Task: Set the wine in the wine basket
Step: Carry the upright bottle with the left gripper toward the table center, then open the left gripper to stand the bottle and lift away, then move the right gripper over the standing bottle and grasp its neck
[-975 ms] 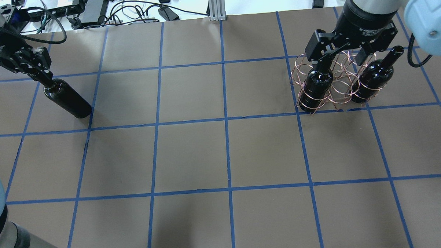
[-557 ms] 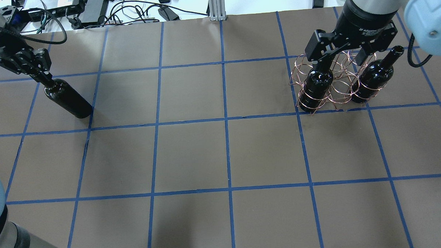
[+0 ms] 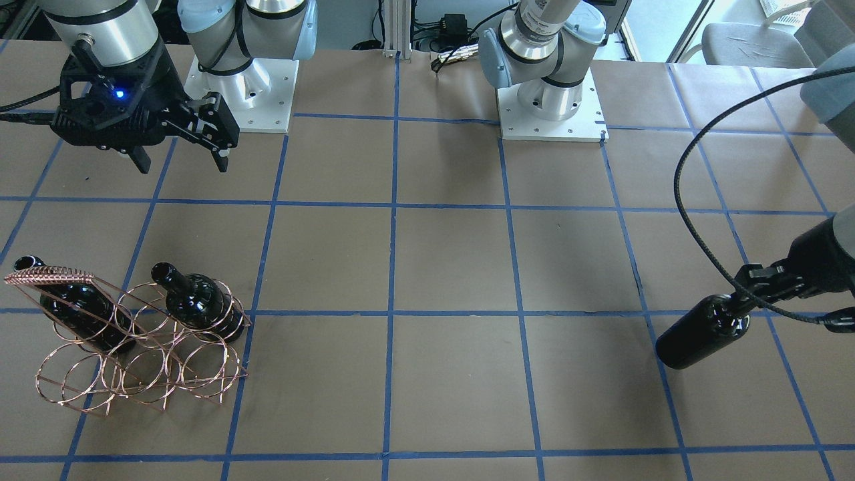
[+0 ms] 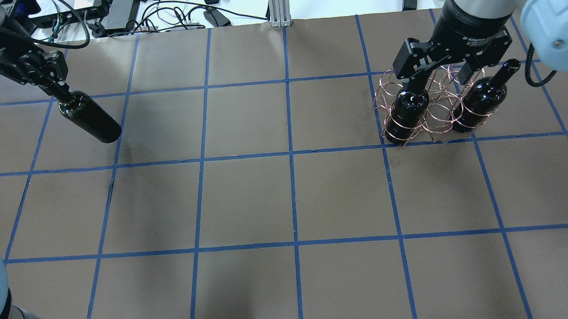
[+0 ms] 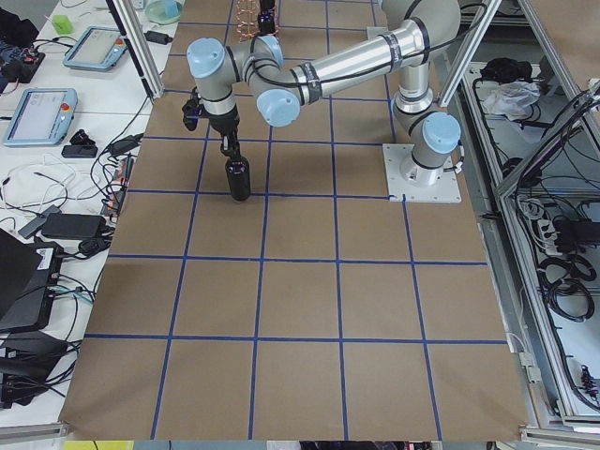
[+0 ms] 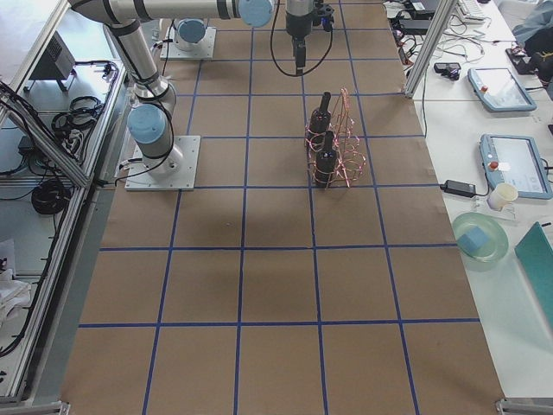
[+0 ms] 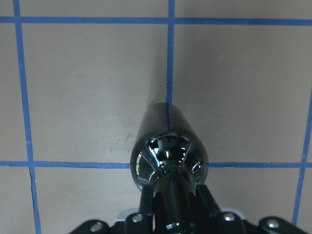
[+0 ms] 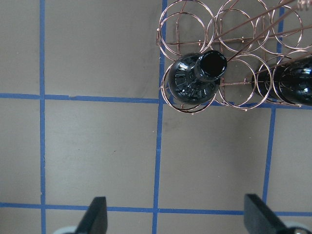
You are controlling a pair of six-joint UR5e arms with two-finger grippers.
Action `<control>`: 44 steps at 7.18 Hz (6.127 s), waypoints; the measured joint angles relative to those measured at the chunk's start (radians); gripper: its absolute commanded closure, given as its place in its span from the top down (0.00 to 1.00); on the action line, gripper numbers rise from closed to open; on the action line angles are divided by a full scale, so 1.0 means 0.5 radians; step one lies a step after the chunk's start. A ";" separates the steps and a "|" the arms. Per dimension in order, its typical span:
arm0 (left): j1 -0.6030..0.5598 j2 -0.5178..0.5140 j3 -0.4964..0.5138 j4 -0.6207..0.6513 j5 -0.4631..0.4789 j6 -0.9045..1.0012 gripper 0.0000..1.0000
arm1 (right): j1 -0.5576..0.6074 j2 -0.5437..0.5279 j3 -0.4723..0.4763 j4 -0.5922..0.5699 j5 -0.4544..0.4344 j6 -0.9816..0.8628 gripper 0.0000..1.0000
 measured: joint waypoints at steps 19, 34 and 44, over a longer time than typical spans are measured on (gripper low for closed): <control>-1.585 0.549 -0.878 0.253 -0.082 -1.475 0.71 | 0.000 0.000 0.001 0.001 0.000 0.001 1.00; -0.292 0.664 -0.240 -0.240 0.086 -0.680 1.00 | 0.739 0.076 -0.041 -0.135 0.029 0.903 1.00; -0.282 0.687 -0.269 -0.261 0.078 -0.582 1.00 | 1.172 0.377 0.155 -0.317 0.080 1.396 0.97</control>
